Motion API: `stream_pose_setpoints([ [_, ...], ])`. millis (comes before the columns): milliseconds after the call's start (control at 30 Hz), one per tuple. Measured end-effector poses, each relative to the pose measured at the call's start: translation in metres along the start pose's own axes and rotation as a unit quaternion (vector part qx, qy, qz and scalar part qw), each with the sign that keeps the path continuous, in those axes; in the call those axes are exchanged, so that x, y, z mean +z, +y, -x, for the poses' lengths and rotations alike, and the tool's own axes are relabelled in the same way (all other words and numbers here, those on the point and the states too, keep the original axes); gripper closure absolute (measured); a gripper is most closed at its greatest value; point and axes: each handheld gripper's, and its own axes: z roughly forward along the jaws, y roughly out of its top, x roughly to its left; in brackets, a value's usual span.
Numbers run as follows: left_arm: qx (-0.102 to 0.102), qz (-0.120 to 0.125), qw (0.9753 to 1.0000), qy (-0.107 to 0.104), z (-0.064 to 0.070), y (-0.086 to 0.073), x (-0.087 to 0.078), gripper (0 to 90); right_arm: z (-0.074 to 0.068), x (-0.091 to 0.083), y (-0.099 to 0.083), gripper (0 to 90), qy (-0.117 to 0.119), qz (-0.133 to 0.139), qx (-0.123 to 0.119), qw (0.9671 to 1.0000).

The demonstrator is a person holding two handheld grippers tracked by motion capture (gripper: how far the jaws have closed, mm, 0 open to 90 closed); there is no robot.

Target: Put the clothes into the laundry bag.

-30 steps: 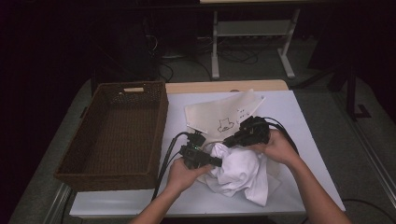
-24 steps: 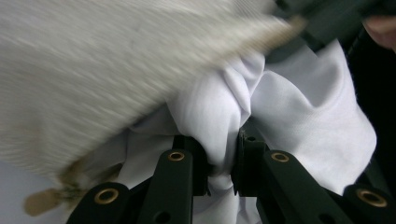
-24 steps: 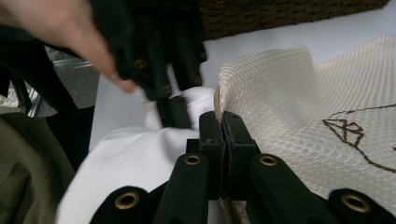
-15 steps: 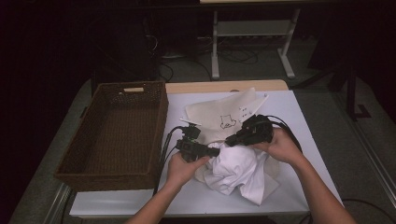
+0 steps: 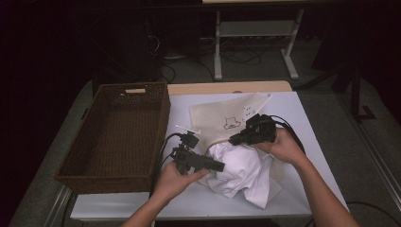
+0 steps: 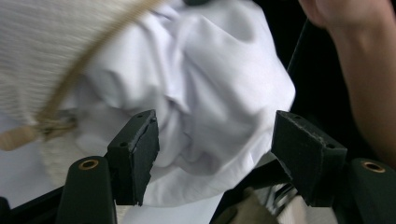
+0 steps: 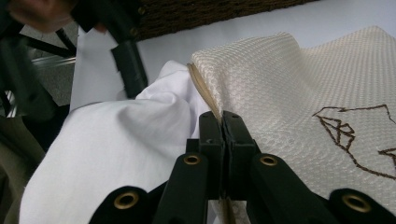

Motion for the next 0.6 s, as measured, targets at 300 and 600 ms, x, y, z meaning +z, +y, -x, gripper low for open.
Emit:
stream_pose_setpoints([
  [300,0.028,-0.041,0.9967,0.065,0.004,0.005,0.050,40.4,-0.003,0.008,0.002,87.0,-0.001,-0.012,-0.009,0.9999],
  [600,0.019,0.032,0.9980,0.050,-0.005,0.014,0.042,79.4,-0.010,-0.003,0.003,87.2,-0.001,0.007,-0.017,0.9998],
])
